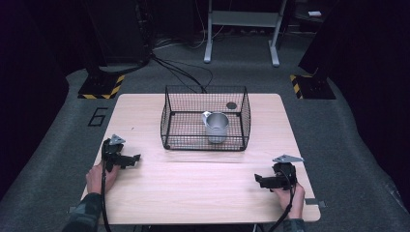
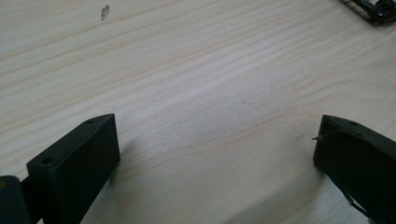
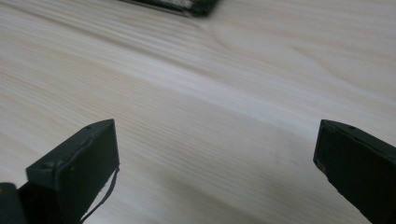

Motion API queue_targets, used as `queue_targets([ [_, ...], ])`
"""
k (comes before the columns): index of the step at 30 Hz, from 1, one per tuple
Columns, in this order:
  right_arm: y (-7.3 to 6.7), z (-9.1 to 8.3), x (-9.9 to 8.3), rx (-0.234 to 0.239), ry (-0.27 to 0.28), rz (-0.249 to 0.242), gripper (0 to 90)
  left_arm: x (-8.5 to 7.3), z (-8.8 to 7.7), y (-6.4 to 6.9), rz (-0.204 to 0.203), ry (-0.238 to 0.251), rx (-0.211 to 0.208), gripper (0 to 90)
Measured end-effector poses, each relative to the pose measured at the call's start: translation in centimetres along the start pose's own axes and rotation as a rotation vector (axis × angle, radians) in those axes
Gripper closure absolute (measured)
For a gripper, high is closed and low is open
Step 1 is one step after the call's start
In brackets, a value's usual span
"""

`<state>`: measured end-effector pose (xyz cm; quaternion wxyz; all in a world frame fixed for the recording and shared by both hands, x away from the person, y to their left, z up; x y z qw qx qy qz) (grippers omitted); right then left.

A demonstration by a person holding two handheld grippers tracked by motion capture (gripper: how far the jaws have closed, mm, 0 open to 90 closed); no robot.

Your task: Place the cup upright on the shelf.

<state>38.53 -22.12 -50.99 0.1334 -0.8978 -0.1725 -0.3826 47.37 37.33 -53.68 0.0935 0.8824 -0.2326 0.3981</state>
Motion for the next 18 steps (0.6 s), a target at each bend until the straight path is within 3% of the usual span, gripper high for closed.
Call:
queue_targets([
  [6, 1.7, 0.8, -2.0, -0.016, 0.016, 0.03, 0.0, 0.0, 0.0, 0.0, 0.001, 0.001, 0.001, 0.4],
  [9, 1.9, 0.8, -2.4, -0.043, 0.053, 0.0, 0.0, 0.0, 0.0, 0.0, 0.0, 0.001, 0.001, 0.4],
  [12, 1.3, 1.4, -2.3, -0.086, 0.027, -0.07, 0.0, 0.0, 0.0, 0.0, -0.001, 0.001, 0.003, 0.4],
  [13, 1.3, 1.4, -2.2, -0.078, 0.023, -0.083, 0.0, 0.0, -0.1, 0.0, 0.002, -0.007, 0.004, 0.4],
  [14, 1.2, 1.5, -2.2, -0.08, 0.023, -0.066, 0.0, 0.0, -0.1, 0.0, 0.007, -0.007, 0.003, 0.4],
  [18, 1.3, 1.7, -2.0, -0.079, 0.027, -0.078, 0.0, 0.0, -0.1, 0.0, 0.006, -0.006, 0.003, 0.4],
])
Point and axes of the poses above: each handheld gripper's, and its own axes: z roughly forward along the jaws, x roughly out of its top, y roughly to its right, the point moved 1 cm from there along z, roughly forward along the jaws, and after that the axes turned 3 degrees about y, right-handed, at the moved point
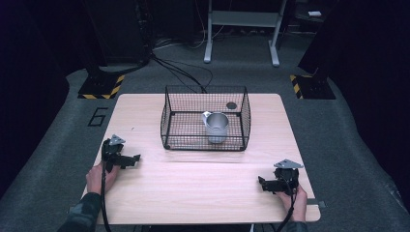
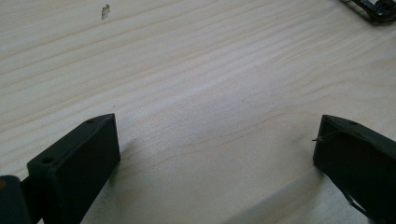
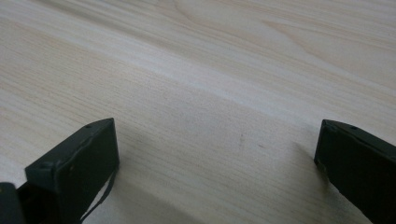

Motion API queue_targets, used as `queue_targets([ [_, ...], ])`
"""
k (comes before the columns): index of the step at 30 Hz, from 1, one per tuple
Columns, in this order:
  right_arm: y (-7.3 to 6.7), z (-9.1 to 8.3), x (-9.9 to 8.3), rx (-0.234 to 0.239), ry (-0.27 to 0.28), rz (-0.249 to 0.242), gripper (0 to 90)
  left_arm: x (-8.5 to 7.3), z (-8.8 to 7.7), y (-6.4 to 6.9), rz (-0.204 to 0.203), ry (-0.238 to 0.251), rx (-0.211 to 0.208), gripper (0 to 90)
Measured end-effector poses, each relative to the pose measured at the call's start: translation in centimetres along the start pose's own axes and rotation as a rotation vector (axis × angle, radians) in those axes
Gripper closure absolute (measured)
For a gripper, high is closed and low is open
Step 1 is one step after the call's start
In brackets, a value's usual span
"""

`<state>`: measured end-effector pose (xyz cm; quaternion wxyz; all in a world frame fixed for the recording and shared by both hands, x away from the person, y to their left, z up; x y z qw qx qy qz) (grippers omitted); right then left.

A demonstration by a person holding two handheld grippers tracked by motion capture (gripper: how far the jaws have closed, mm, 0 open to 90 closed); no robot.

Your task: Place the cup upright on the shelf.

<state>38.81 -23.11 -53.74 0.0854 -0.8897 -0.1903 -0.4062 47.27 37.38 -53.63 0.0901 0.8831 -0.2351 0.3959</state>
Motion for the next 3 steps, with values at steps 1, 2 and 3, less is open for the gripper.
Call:
queue_targets([
  [1, 0.0, 0.03, 0.04, 0.003, 0.0, -0.001, 0.0, 0.0, 0.0, -0.01, 0.0, -0.001, 0.0, 0.4],
  [2, 0.02, 0.06, 0.06, 0.003, 0.001, -0.004, 0.0, 0.0, 0.0, 0.0, 0.0, 0.0, 0.0, 0.4],
  [3, 0.01, 0.06, 0.06, 0.002, 0.001, -0.003, 0.0, 0.0, -0.01, 0.0, 0.0, 0.0, 0.0, 0.4],
])
Point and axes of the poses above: each handheld gripper's, and its own axes: z roughly forward along the jaws, x roughly out of its top, y roughly to its right, the point moved 1 cm from there along z, roughly forward along the jaws, and after that the axes turned 3 degrees about y, right-handed, at the moved point
